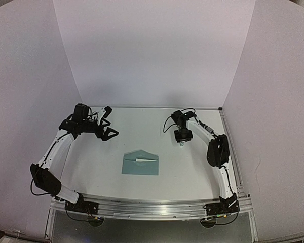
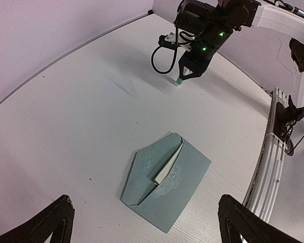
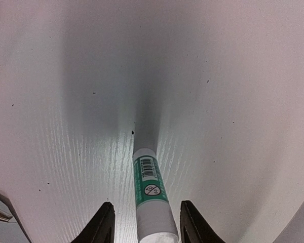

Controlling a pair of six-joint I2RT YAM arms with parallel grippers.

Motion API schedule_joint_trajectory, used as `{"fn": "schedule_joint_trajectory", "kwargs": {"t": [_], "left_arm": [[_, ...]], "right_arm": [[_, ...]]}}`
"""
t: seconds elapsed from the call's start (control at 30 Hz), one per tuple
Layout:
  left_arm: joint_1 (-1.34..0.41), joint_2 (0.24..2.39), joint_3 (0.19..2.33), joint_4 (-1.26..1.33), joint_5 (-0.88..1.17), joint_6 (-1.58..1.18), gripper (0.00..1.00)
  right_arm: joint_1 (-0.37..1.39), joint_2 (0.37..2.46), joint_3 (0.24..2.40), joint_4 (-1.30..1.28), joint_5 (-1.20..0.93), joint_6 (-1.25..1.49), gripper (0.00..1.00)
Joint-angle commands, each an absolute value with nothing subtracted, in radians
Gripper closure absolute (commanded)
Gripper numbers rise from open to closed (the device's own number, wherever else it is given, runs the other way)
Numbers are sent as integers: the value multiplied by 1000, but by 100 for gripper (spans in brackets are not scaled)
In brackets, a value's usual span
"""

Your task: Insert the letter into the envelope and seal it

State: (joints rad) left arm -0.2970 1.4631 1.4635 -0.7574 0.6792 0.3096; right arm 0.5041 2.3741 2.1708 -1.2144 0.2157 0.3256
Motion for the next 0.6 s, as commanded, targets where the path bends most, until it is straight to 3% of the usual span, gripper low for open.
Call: {"fn": "schedule_joint_trajectory", "kwargs": {"t": [0.0, 0.23, 0.47, 0.57], "left_arm": [[-292, 1430, 1471, -723, 686, 326, 1], [-292, 1430, 1473, -719, 690, 324, 2], [-291, 1428, 1477, -717, 689, 332, 2], [-291, 1428, 1477, -718, 689, 336, 2]], "right_arm": [[496, 2387, 2173, -1208, 197, 331, 60], [492, 2399, 2173, -1202, 210, 329, 75], [482, 2412, 2165, -1197, 195, 317, 83], [483, 2408, 2162, -1195, 195, 311, 99]]}}
